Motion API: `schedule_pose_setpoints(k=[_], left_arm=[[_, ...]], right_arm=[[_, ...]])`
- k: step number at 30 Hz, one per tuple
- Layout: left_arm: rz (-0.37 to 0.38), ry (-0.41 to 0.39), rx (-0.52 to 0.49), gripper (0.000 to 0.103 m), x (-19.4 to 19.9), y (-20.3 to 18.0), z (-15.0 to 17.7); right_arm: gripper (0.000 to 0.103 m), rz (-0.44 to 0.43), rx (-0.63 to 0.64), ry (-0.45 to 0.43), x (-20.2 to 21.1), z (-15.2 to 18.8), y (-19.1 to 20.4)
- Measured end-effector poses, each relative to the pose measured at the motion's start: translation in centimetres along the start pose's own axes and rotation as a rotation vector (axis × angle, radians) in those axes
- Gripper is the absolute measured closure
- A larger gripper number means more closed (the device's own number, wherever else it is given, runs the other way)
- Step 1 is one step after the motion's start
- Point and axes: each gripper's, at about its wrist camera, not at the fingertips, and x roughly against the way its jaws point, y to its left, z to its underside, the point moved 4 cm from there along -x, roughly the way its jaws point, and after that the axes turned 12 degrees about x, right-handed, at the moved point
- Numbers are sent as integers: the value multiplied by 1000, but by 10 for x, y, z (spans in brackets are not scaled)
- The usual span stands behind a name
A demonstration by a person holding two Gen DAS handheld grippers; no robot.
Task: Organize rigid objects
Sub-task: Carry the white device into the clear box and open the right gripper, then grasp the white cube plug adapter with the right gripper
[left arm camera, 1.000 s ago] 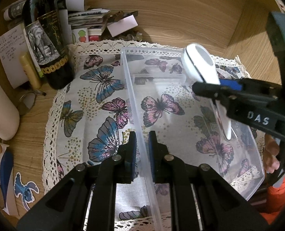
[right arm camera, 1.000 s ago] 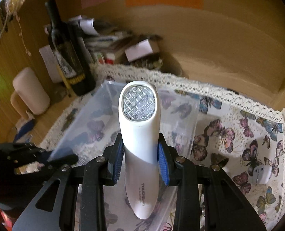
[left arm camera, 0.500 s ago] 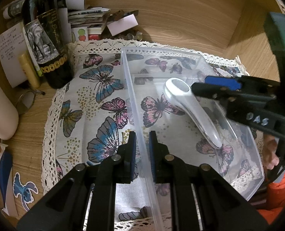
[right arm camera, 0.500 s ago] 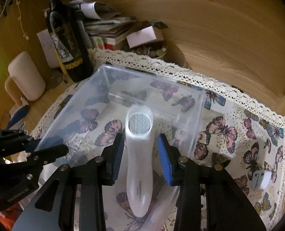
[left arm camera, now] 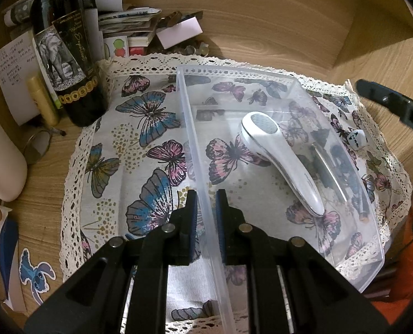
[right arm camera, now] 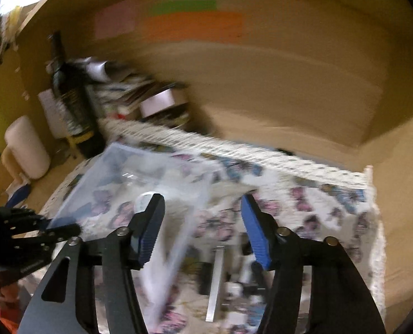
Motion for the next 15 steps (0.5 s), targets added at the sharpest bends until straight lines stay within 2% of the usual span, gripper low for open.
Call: schedule_pose_setpoints(k=[4,8,12,15], left_arm=[[-4,3,5,89,-2,0,0],[-9,9,12,89,-3,1,0],[-12,13,14,89,-2,0,0],[-16,15,15,89,-2,0,0]], right_arm=[[42,84,-68,1,8,10,-40],[42,120,-168,28,5,27,-81],[41,167,-228,96,-12,50,-110],[41,168,-257,175,-33,73,-122]])
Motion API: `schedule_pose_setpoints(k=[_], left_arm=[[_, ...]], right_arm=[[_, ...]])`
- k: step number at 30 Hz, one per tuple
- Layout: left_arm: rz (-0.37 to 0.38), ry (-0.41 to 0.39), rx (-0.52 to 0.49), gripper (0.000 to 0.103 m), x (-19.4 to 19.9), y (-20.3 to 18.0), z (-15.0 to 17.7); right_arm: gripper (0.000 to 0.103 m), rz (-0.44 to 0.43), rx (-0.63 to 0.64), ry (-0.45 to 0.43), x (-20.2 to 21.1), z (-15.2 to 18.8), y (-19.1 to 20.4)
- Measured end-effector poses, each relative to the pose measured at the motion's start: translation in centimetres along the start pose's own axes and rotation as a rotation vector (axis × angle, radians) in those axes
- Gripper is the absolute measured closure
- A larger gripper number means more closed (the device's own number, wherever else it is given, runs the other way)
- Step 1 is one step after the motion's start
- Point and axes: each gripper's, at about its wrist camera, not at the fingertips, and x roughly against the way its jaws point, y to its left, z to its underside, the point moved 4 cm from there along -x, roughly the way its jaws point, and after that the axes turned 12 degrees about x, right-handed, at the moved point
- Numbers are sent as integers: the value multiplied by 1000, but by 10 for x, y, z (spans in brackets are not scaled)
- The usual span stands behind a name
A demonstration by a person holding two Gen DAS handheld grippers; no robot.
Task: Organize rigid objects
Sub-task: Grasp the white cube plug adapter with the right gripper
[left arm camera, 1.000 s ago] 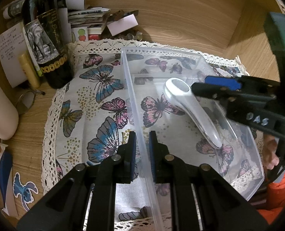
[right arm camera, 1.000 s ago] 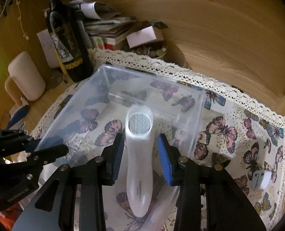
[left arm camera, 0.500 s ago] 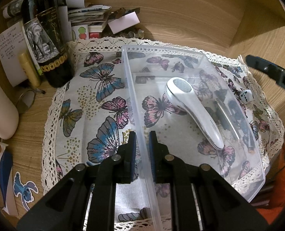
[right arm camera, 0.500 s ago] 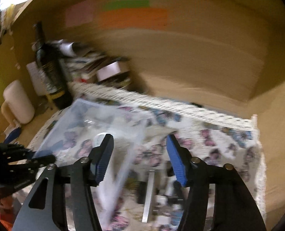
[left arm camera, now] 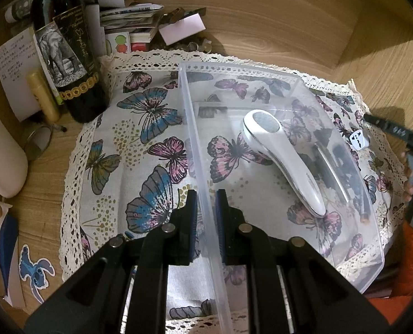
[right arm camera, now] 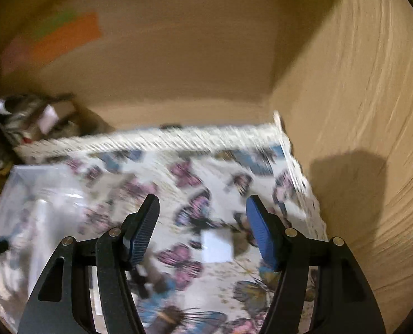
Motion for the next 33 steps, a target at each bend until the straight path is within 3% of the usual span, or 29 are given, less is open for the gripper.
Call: schedule_pose_setpoints(k=[9,12,24,33], left_arm=[[-16,-10,2,90,3,-3,0],[-13,-12,7,90,3,-2,-1],[-5,-18,12,90,3,0,-1],[1,-27,23,90,4,-1,0]], right_arm=[[43,-56,-52,123,-38,34,-8],[58,-59,-60,143,-44,36,-9],[59,-51,-17,54,-9,28,5],[59,-120,62,-68,37,-1,42]])
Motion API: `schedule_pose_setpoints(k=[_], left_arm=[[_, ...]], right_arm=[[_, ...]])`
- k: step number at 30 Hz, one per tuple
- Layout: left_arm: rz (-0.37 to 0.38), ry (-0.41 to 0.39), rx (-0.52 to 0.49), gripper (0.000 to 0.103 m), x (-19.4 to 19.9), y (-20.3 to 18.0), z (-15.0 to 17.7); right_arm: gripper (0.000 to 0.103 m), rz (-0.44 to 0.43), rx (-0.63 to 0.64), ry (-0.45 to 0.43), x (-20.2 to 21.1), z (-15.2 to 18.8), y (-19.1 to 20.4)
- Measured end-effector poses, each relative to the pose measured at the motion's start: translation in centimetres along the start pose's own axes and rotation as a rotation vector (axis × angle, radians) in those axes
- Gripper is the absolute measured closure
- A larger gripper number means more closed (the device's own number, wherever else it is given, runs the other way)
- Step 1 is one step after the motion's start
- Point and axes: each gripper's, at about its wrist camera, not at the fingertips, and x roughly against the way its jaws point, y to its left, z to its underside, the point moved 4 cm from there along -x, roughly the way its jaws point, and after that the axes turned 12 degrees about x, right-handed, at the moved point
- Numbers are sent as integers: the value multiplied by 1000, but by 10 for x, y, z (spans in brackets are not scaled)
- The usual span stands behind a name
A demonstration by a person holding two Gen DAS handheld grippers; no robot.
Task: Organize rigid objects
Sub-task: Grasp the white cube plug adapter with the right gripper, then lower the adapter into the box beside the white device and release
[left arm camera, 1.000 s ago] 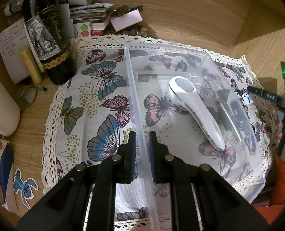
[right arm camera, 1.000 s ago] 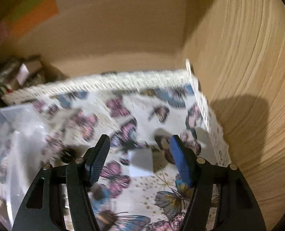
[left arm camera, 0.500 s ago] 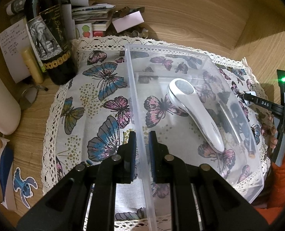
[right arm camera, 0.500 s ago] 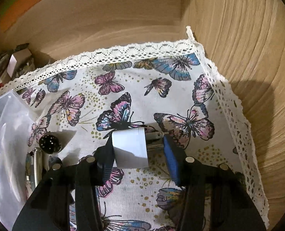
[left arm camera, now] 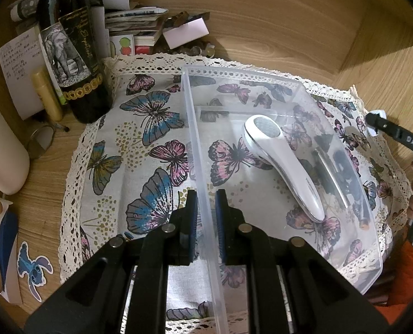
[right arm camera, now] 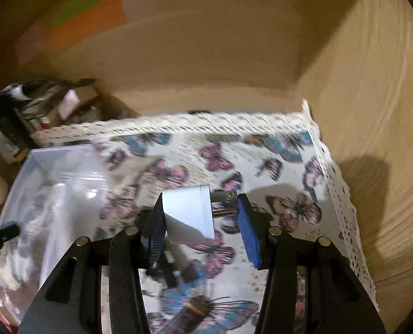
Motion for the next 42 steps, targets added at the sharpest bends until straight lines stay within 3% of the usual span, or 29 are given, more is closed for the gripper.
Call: schedule_pose_setpoints(k=[12,23,34,42], left_arm=[[3,-6,-3,90,2,0,1],[6,-7,-13,90,3,-2,1],[9,-7,-17,90,2,-2,1],[10,-6,-23,90,2,-3,1]], right_arm=[[58,-162,148,-88,10,-26,80],[58,-283,284,-22,-9,-24,147],[58,-316,363,97,-34,-11,174],[55,-319,330,84,-31,-15,170]])
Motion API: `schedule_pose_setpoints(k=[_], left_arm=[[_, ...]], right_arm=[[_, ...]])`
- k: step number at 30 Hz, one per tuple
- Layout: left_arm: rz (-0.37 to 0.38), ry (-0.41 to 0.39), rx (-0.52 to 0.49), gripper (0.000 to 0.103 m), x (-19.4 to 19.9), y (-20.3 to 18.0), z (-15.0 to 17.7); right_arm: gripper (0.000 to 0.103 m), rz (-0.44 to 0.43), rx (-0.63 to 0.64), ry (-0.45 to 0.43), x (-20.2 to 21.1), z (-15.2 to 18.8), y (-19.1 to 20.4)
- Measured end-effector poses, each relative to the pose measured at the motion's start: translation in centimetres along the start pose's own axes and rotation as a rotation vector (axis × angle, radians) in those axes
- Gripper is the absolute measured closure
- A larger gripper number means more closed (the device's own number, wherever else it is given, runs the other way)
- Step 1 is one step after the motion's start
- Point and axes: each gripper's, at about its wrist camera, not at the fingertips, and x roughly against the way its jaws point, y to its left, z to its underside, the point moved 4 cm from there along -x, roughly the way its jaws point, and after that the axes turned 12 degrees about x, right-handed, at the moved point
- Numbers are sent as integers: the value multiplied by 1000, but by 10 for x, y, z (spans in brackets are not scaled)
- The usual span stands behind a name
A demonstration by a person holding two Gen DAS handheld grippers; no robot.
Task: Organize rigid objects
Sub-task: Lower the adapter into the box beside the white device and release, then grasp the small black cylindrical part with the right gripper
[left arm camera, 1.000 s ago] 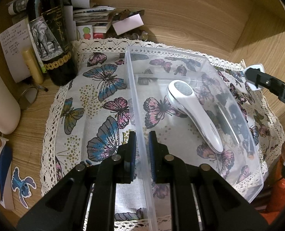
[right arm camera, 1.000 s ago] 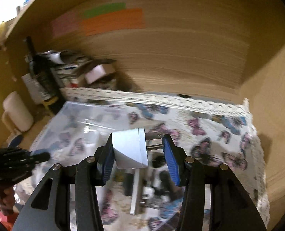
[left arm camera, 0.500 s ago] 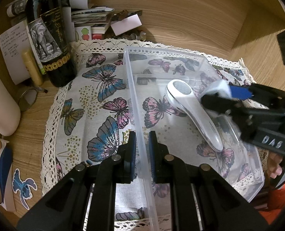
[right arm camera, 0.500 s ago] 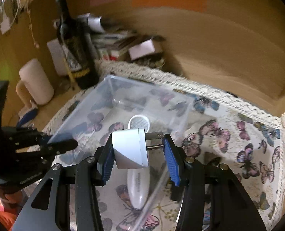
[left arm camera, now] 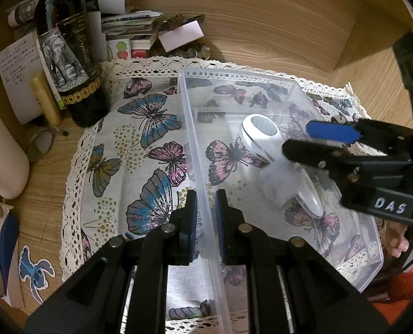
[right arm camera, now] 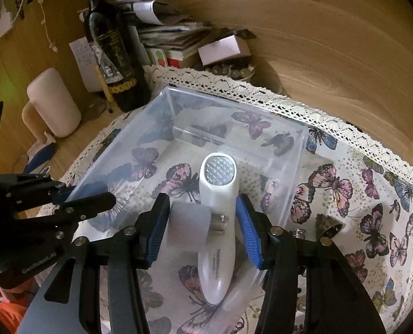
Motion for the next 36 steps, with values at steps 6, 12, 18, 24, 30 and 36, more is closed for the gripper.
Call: schedule_pose_setpoints(k=[6,12,18,24,30,36], left_arm=[[-1,-1,-2,90,0,0,0],[-2,-3,-7,90,0,0,-1],[-2,-3,-7,90,0,0,-1],[-1,-1,-11,90,1,0,0],[-1,0,-10,90,0,0,0],[-1,2,-4,90,0,0,-1]], right_arm=[[52,58,-20,-67,25,-4,-11],[50,155,-84,-117,57,1,-41],[49,256,-144,-122,83,19,-73],[49,303,-195,-45,75,48,-95],[50,270,-252,59,38,79,-110],[68,165,-299,139,9,106,-117]])
